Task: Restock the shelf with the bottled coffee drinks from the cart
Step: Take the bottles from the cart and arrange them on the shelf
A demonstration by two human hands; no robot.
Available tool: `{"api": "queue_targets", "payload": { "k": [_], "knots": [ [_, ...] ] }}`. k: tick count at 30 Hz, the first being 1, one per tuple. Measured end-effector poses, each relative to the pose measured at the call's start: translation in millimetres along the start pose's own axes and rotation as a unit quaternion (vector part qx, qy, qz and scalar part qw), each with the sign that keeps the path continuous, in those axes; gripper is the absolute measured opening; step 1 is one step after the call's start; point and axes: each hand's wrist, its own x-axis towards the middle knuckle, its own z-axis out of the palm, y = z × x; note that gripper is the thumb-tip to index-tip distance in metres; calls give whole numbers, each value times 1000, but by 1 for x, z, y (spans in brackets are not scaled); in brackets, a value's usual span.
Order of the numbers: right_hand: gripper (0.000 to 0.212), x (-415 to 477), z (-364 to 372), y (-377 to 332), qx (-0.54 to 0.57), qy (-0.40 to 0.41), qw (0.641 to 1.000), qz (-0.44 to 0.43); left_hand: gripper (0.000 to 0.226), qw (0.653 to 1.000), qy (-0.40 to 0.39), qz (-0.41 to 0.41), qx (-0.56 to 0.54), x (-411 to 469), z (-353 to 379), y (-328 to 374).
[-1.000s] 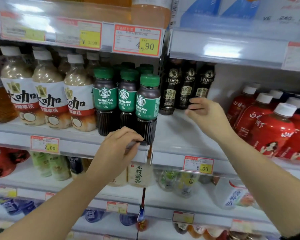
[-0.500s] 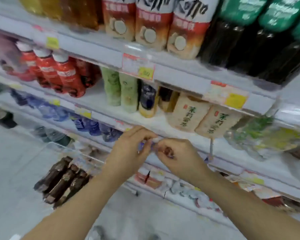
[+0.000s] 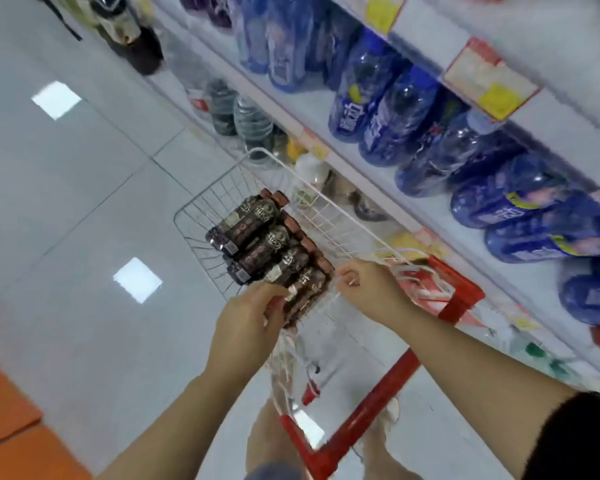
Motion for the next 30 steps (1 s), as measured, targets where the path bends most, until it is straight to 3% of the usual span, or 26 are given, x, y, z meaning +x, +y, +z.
{"api": "queue_targets", "payload": {
  "k": [6,9,12,19,21,25,30],
  "knots": [
    [47,86,74,1,34,-50,994,96,23,1000,4,-23,21,29,21,-91],
    [56,126,100,11,26,-5,990,138,23,999,37,11,34,41,38,-125],
    [53,163,119,23,40,53,980,185,22,992,93,70,57,44,55,-146],
    [67,211,137,39,201,47,932,297,24,978,177,111,14,44,73,-159],
    [64,210,138,34,227,44,927,295,23,978,177,114,12,45,74,-159],
    [36,197,134,34,243,54,928,278,19,979,173,107,30,44,73,-159],
    [40,158,124,31,164,88,966,180,18,987,85,91,101,49,64,-151]
  ]
}}
